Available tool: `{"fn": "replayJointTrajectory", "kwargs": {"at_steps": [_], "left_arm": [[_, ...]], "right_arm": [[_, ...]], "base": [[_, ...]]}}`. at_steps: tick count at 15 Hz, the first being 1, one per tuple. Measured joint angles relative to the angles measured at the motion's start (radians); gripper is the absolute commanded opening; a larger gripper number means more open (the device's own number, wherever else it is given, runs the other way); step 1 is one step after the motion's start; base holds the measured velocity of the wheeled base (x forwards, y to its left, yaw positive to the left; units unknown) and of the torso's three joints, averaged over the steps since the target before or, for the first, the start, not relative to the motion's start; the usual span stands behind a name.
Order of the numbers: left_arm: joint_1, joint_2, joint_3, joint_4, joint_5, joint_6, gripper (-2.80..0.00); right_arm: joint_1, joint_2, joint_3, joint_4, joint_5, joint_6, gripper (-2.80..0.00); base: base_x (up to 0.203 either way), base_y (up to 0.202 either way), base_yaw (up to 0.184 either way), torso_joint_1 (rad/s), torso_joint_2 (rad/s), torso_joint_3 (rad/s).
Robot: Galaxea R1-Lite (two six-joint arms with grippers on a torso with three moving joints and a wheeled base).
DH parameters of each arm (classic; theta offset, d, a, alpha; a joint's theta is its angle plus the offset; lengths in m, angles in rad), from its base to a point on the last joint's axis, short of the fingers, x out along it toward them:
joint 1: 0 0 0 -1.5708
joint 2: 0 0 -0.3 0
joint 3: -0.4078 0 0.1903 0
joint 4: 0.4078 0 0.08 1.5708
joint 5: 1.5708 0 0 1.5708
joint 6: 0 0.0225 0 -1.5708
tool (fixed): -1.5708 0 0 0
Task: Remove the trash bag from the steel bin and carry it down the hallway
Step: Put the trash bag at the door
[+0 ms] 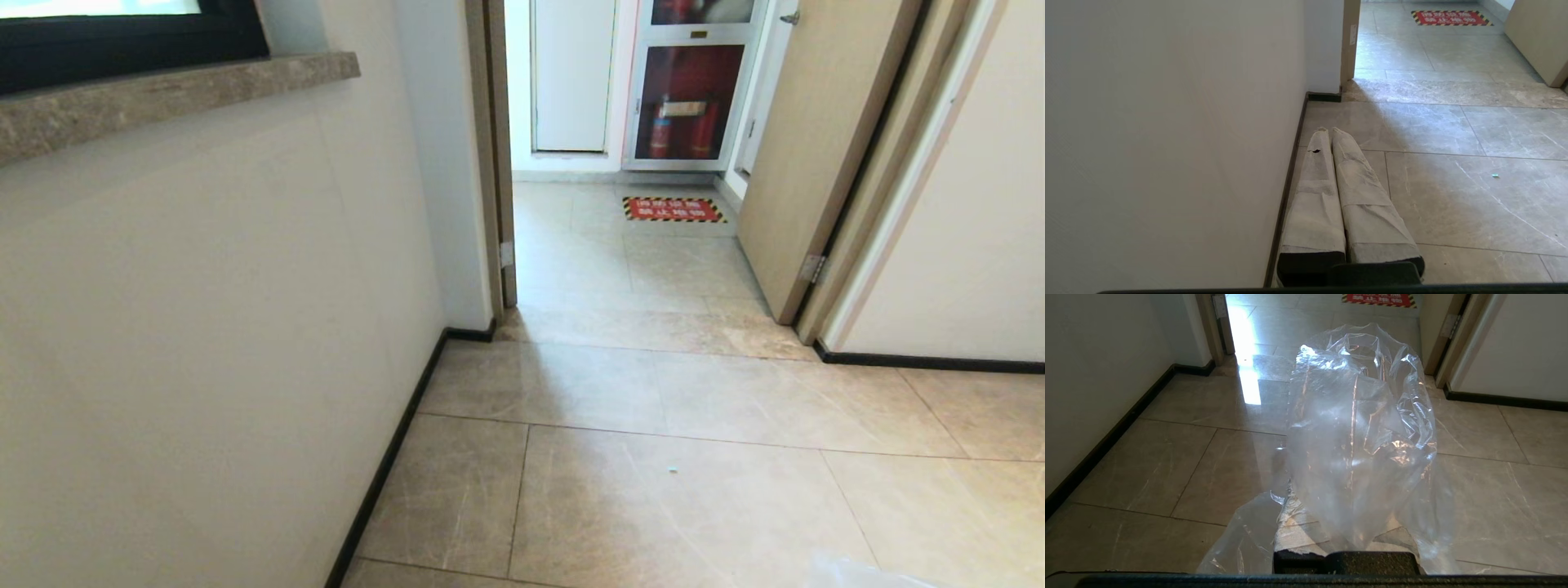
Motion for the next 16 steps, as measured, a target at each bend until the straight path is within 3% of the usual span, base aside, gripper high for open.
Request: {"fn": "replayJointTrajectory", "kwargs": {"at_steps": [16], "left_arm": [[0.000, 0.000, 0.000, 0.000, 0.000, -0.003, -2.80]], "right_arm": [[0.001, 0.000, 0.000, 0.000, -0.002, 0.002, -2.80]], "base": [[0.000, 0.000, 0.000, 0.000, 0.00, 0.000]]}}
